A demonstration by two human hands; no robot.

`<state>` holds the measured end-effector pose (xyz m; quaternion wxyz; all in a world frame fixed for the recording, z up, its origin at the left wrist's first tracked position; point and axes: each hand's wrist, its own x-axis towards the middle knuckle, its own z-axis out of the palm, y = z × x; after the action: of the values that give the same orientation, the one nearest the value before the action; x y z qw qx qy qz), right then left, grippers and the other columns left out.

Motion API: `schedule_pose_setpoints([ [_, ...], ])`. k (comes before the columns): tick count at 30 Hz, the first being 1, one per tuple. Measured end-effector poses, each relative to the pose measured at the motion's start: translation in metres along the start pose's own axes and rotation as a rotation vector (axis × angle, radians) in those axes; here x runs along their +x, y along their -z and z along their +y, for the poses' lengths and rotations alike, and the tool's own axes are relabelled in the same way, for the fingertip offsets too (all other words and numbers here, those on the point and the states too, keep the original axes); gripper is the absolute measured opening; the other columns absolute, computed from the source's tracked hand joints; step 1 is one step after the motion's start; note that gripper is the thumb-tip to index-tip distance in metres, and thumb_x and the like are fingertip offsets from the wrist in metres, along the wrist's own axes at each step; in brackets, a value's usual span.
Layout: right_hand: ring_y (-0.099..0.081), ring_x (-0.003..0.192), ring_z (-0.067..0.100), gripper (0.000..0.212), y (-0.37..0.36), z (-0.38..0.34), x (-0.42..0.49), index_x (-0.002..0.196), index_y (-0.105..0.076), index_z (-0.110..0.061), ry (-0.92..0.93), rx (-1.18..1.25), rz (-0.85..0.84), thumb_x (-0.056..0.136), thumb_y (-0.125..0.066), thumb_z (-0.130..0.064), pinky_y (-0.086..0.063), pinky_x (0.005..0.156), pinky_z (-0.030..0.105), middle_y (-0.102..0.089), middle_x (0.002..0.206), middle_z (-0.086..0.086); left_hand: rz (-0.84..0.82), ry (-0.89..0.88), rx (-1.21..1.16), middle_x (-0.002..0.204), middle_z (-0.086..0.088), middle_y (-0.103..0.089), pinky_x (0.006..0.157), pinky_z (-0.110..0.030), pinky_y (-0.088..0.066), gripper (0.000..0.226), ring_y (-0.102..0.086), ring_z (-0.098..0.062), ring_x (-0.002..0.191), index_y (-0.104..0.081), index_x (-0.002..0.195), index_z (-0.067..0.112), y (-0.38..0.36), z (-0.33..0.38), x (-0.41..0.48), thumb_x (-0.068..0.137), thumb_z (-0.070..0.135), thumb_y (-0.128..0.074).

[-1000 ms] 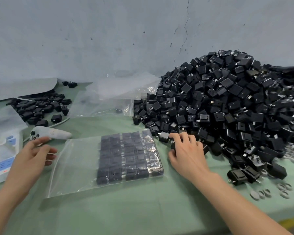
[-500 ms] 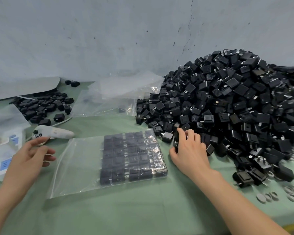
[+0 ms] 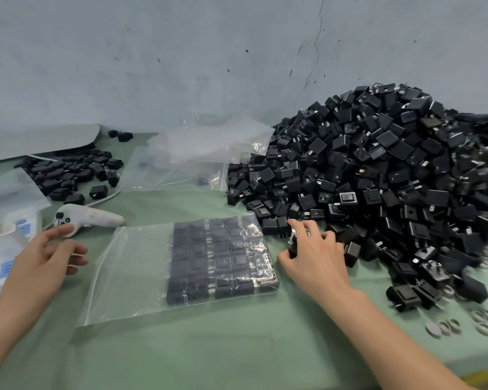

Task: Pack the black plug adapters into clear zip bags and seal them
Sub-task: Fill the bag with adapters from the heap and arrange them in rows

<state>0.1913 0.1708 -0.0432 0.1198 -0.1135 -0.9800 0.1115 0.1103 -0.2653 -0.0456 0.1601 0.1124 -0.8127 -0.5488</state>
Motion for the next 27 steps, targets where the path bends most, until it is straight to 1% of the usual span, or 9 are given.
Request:
schedule_pose_setpoints([
  [3,-0.043,0.114,0.032,0.061,-0.002,-0.001,-0.001,0.146,-0.039,-0.027,-0.004,0.018,0.038,0.089,-0.052,-0.042,-0.041,0.091,0.044,-0.038,0.144,-0.005,-0.001,0.01,0.005,0.084,-0.003,-0.07,0.064,-0.035,-0.05,0.037,-0.066,-0.023,0.071,-0.062,0.095,0.048,0.001,-0.002,0.002,0.098,0.014,-0.048],
  [7,-0.043,0.109,0.03,0.055,-0.004,0.0,-0.003,0.135,-0.05,-0.02,-0.037,0.067,0.14,0.083,-0.059,-0.036,-0.043,0.089,0.041,-0.039,0.13,0.004,0.006,-0.008,0.012,0.077,0.005,-0.073,0.065,-0.035,-0.051,0.034,-0.067,-0.018,0.069,-0.063,0.096,0.049,-0.001,0.0,0.0,0.095,0.018,-0.049],
  [12,-0.046,0.107,0.029,0.054,-0.004,0.003,-0.007,0.131,-0.044,-0.023,-0.006,0.026,0.145,0.081,-0.056,-0.042,-0.046,0.085,0.042,-0.057,0.118,-0.002,-0.005,-0.033,0.003,0.08,0.01,-0.074,0.066,-0.036,-0.052,0.029,-0.068,-0.014,0.068,-0.063,0.101,0.048,-0.003,0.002,-0.003,0.093,0.023,-0.051],
  [17,-0.043,0.109,0.024,0.06,-0.002,0.006,-0.008,0.138,-0.042,-0.03,0.047,0.113,0.182,0.082,-0.059,-0.043,-0.047,0.086,0.041,-0.054,0.121,-0.007,-0.015,-0.038,-0.017,0.081,0.008,-0.074,0.067,-0.037,-0.053,0.026,-0.069,-0.012,0.068,-0.063,0.102,0.048,-0.004,0.005,-0.006,0.083,0.035,-0.052],
  [19,-0.042,0.105,0.017,0.056,0.003,0.006,-0.005,0.135,-0.044,-0.037,-0.029,0.383,0.167,0.082,-0.061,-0.042,-0.044,0.084,0.036,-0.053,0.113,-0.011,-0.015,-0.042,-0.021,0.08,0.008,-0.074,0.068,-0.037,-0.052,0.025,-0.069,-0.013,0.068,-0.064,0.101,0.049,-0.005,0.01,-0.008,0.083,0.034,-0.052],
  [22,-0.05,0.073,0.009,0.029,0.03,0.003,0.008,0.107,-0.064,-0.037,-0.345,1.35,0.023,0.078,-0.067,-0.033,-0.045,0.061,0.026,-0.059,0.085,-0.011,-0.008,-0.05,-0.028,0.081,0.004,-0.074,0.068,-0.035,-0.053,0.03,-0.068,-0.014,0.068,-0.064,0.099,0.05,-0.007,0.021,-0.014,0.091,0.024,-0.05],
  [24,-0.057,0.074,0.015,0.016,0.046,0.002,0.014,0.087,-0.07,-0.027,-0.581,2.068,-0.191,0.071,-0.07,-0.03,-0.045,0.061,0.028,-0.067,0.09,-0.003,0.004,-0.061,-0.065,0.083,0.003,-0.073,0.063,-0.029,-0.056,0.031,-0.068,-0.008,0.064,-0.065,0.097,0.052,-0.01,0.038,-0.021,0.088,0.026,-0.049],
  [25,-0.06,0.081,0.02,0.022,0.051,0.001,0.014,0.09,-0.07,-0.024,-0.616,2.293,-0.284,0.069,-0.071,-0.029,-0.046,0.064,0.031,-0.069,0.098,0.002,0.008,-0.076,-0.091,0.082,0.004,-0.073,0.061,-0.026,-0.057,0.03,-0.068,-0.005,0.062,-0.065,0.097,0.052,-0.014,0.05,-0.026,0.085,0.029,-0.05],
  [27,-0.061,0.089,0.026,0.034,0.057,-0.006,0.012,0.103,-0.068,-0.021,-0.531,2.486,-0.4,0.071,-0.071,-0.03,-0.048,0.069,0.035,-0.069,0.108,0.004,-0.006,-0.14,-0.131,0.081,0.007,-0.074,0.065,-0.028,-0.055,0.029,-0.068,-0.004,0.064,-0.065,0.099,0.051,-0.023,0.076,-0.039,0.082,0.032,-0.05],
])
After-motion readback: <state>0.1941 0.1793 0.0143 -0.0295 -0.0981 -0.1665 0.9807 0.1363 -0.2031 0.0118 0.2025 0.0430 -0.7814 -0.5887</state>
